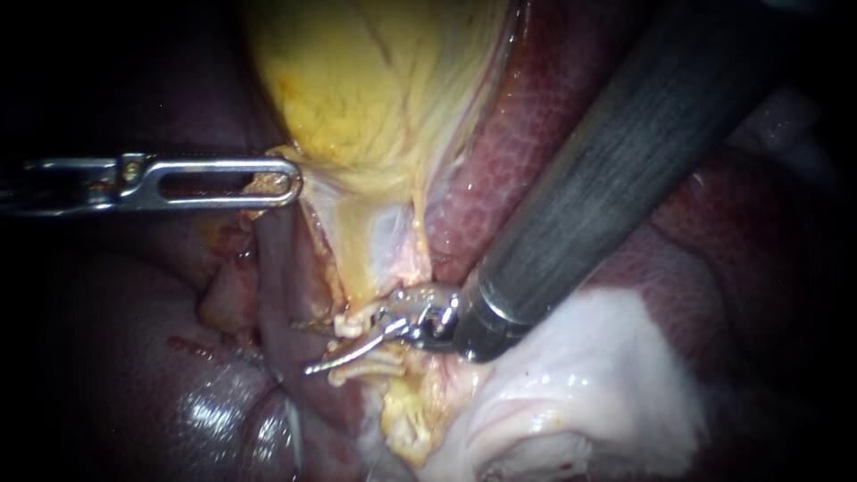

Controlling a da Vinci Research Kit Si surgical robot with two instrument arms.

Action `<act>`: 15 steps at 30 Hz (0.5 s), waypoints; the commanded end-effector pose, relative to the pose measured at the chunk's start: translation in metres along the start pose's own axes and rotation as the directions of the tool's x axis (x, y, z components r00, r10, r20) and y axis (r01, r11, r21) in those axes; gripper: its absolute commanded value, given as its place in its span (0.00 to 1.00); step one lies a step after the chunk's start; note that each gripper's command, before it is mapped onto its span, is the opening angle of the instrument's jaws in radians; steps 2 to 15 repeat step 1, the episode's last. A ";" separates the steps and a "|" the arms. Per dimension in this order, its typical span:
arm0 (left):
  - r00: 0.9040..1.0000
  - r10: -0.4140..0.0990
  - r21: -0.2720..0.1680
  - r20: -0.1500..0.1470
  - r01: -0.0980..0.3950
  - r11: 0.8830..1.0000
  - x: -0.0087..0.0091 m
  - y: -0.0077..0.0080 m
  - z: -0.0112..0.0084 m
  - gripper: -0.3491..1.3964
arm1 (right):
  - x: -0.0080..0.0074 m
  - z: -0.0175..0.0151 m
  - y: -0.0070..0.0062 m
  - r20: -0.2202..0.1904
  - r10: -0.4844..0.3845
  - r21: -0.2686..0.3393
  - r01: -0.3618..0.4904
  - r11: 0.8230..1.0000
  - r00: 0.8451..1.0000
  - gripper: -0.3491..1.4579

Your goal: Go to the cutting position left tube

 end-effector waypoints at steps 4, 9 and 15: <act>1.000 0.000 0.000 0.000 0.000 1.000 0.0000 0.0000 -0.0001 0.00 | 0.0000 0.0000 0.0000 0.000 0.000 0.000 0.000 1.000 1.000 0.90; 1.000 0.000 0.000 0.000 0.000 1.000 0.0000 0.0000 -0.0001 0.00 | 0.0000 0.0000 0.0000 0.000 0.000 0.000 0.000 1.000 1.000 0.90; 1.000 0.000 0.000 0.000 0.000 1.000 0.0000 0.0000 -0.0001 0.00 | 0.0000 0.0000 0.0000 0.000 0.000 0.000 0.000 1.000 1.000 0.90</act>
